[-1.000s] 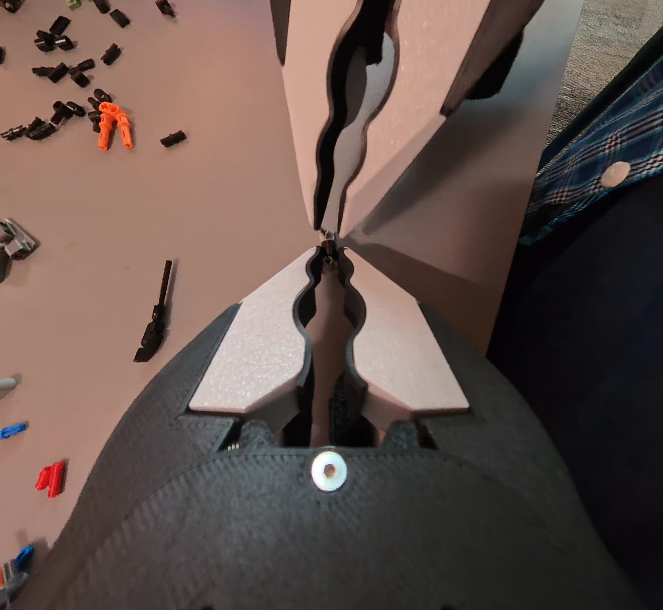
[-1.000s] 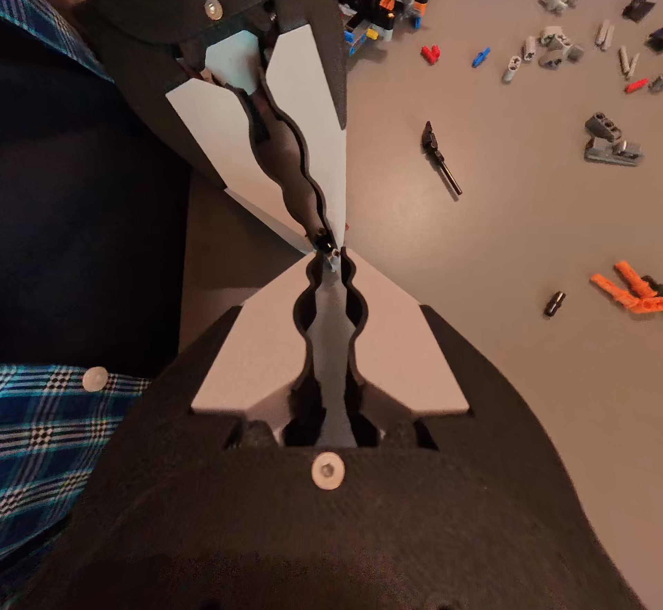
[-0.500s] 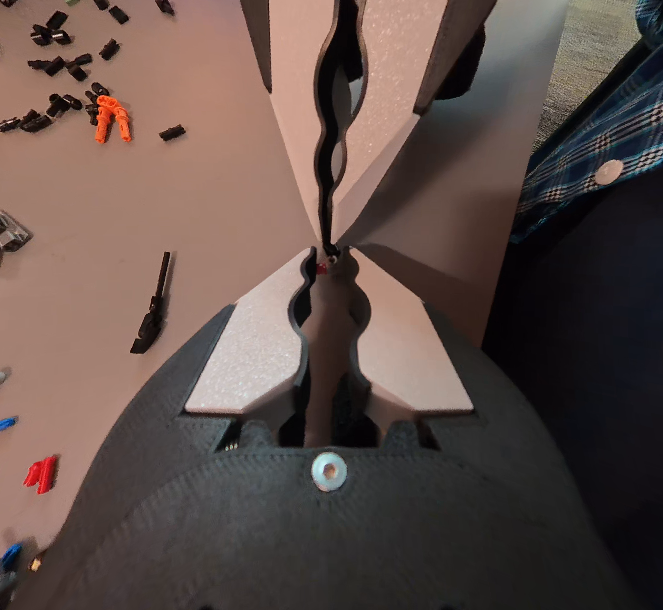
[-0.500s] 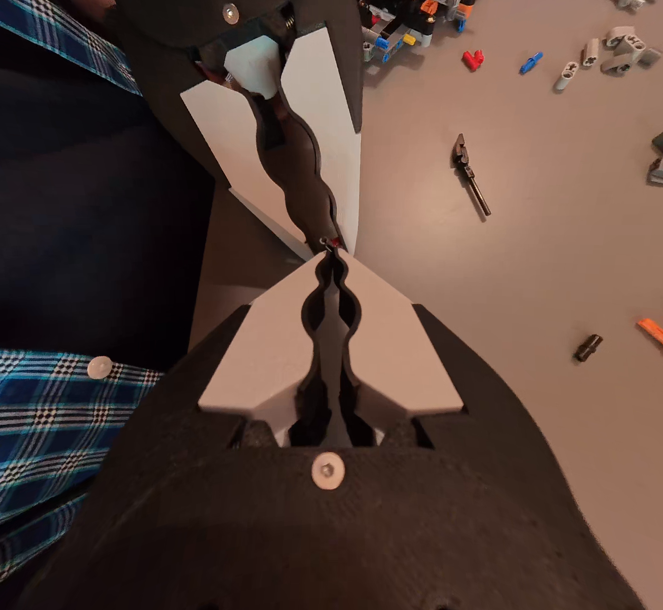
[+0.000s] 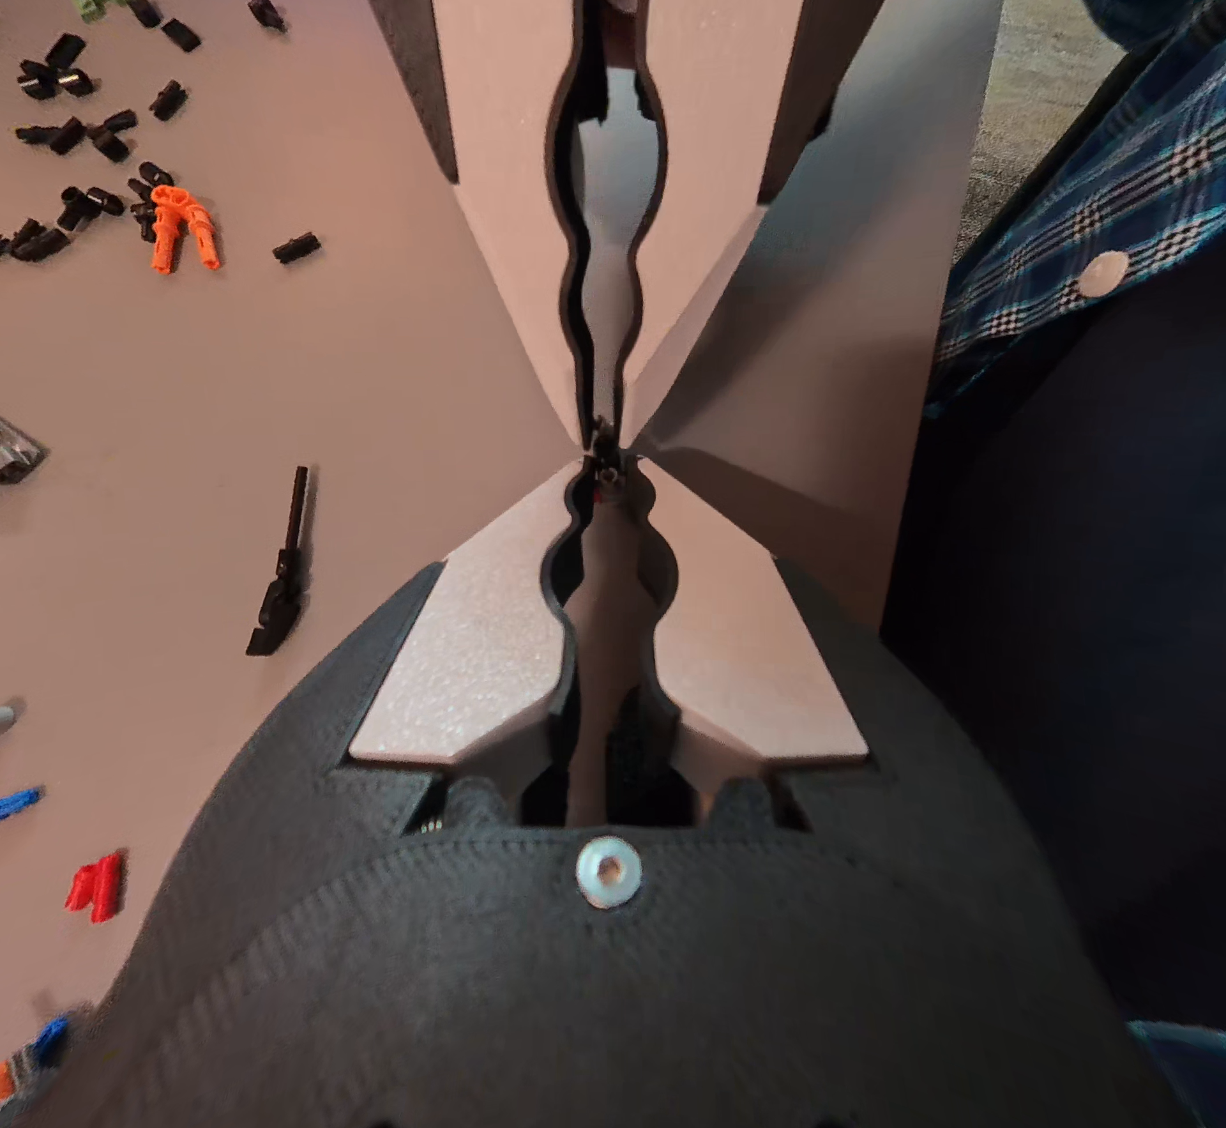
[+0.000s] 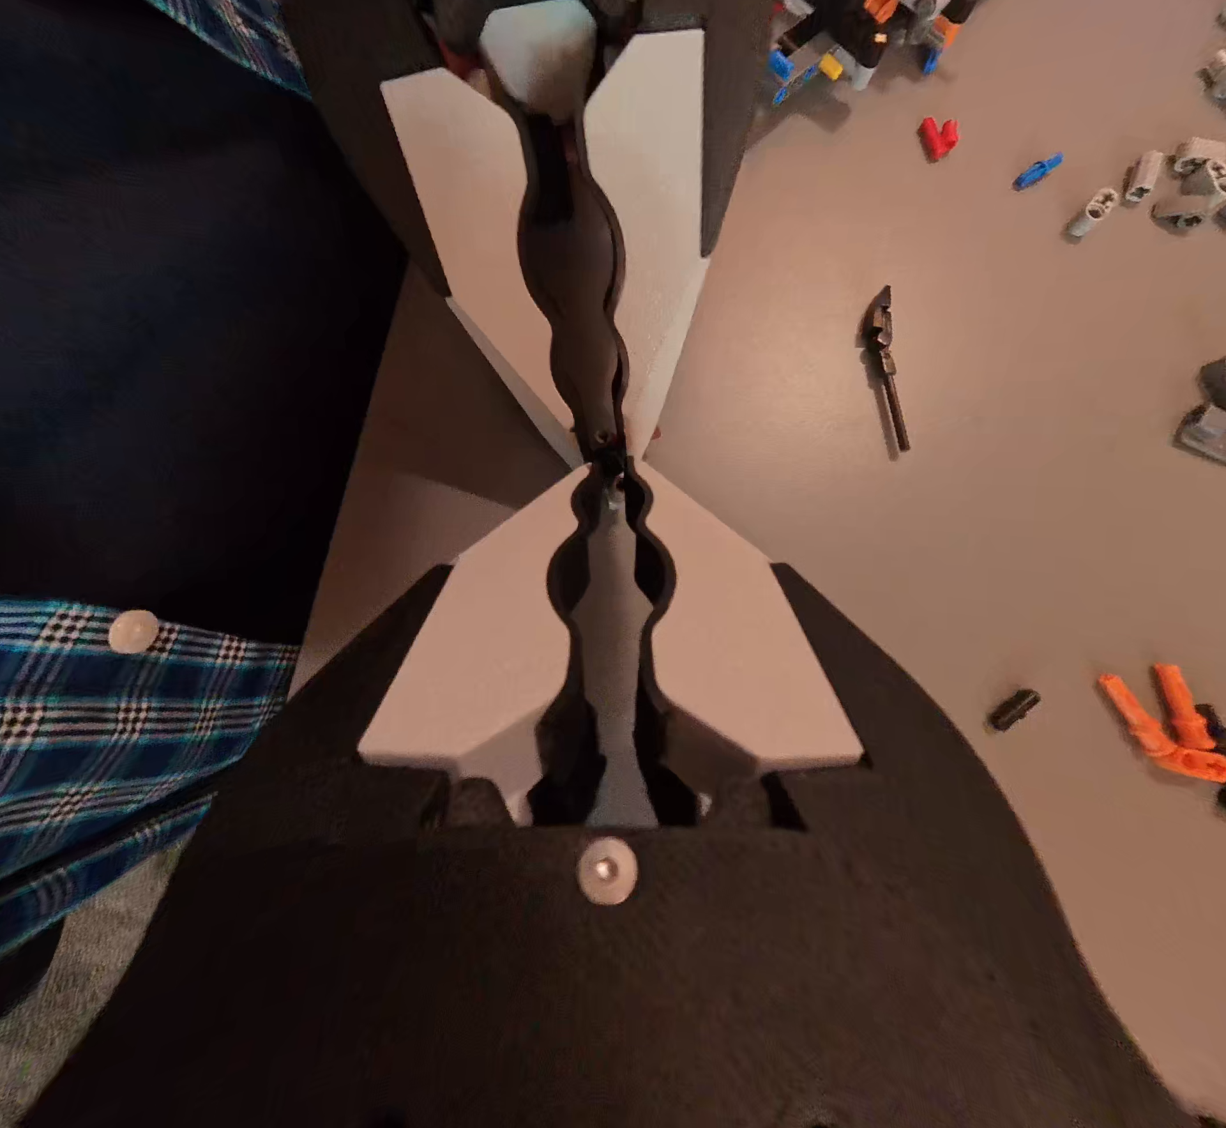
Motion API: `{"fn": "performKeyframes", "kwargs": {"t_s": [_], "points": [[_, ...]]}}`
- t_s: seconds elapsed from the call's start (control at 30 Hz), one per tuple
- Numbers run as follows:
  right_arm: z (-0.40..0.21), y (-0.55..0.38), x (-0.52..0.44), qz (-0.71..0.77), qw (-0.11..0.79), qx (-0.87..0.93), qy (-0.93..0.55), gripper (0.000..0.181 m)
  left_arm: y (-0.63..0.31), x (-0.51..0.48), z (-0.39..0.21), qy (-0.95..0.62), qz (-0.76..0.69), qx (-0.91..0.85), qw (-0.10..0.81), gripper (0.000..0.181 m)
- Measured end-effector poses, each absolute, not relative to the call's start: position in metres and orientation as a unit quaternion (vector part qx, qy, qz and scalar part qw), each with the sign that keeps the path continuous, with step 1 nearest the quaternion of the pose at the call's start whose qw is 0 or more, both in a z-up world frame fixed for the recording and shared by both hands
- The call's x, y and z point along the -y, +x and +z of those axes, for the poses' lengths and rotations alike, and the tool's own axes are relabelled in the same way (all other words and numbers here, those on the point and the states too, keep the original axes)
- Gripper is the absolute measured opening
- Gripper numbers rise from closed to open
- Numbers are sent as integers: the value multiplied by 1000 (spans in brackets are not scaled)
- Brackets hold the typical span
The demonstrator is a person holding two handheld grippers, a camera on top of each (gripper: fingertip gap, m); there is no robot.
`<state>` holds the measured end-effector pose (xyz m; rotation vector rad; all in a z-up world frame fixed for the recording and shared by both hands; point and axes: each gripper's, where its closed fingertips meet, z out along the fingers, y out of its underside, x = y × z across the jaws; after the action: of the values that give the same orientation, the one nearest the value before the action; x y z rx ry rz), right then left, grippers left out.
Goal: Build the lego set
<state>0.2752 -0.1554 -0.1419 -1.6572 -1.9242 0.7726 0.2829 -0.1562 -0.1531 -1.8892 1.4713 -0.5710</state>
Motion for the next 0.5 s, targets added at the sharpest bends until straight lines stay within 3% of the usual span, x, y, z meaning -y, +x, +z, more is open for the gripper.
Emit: {"fn": "performKeyframes", "kwargs": {"t_s": [0.5], "points": [[-142,270,157,340,228,656,-634,3,281,156,-154,-729,-246,-548,329,12]]}}
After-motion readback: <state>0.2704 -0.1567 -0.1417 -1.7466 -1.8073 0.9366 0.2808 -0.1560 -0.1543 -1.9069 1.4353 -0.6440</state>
